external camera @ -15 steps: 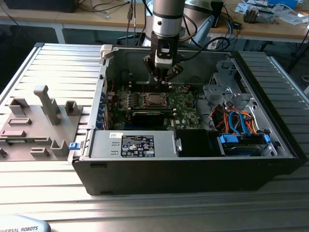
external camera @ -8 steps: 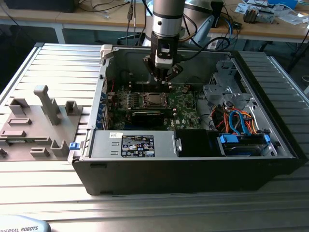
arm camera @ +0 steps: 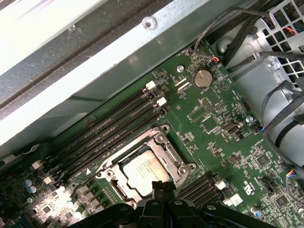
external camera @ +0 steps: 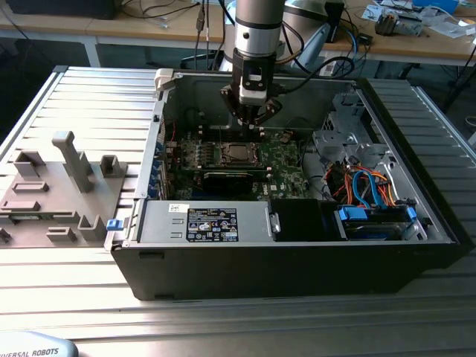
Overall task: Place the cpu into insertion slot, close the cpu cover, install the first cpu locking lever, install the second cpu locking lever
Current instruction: 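Install the first cpu locking lever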
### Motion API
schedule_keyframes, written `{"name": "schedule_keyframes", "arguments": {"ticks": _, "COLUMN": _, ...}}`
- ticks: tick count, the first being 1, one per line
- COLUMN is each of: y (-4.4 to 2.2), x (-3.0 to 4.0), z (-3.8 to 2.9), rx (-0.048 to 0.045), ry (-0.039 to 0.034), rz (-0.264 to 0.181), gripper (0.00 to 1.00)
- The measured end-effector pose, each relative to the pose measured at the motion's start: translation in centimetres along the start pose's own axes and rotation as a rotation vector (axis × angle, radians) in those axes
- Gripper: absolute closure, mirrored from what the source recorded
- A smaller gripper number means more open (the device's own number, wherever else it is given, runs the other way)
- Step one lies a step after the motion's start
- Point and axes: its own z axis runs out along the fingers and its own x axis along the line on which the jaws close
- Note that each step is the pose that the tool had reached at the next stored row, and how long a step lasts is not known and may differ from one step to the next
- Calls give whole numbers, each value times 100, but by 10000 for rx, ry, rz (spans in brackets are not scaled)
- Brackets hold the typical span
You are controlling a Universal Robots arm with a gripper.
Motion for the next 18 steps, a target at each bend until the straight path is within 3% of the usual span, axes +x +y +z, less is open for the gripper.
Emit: {"name": "schedule_keyframes", "arguments": {"ticks": 18, "y": 0, "x": 0, "z": 0, "rx": -10, "ry": -12, "rz": -180, "gripper": 89}}
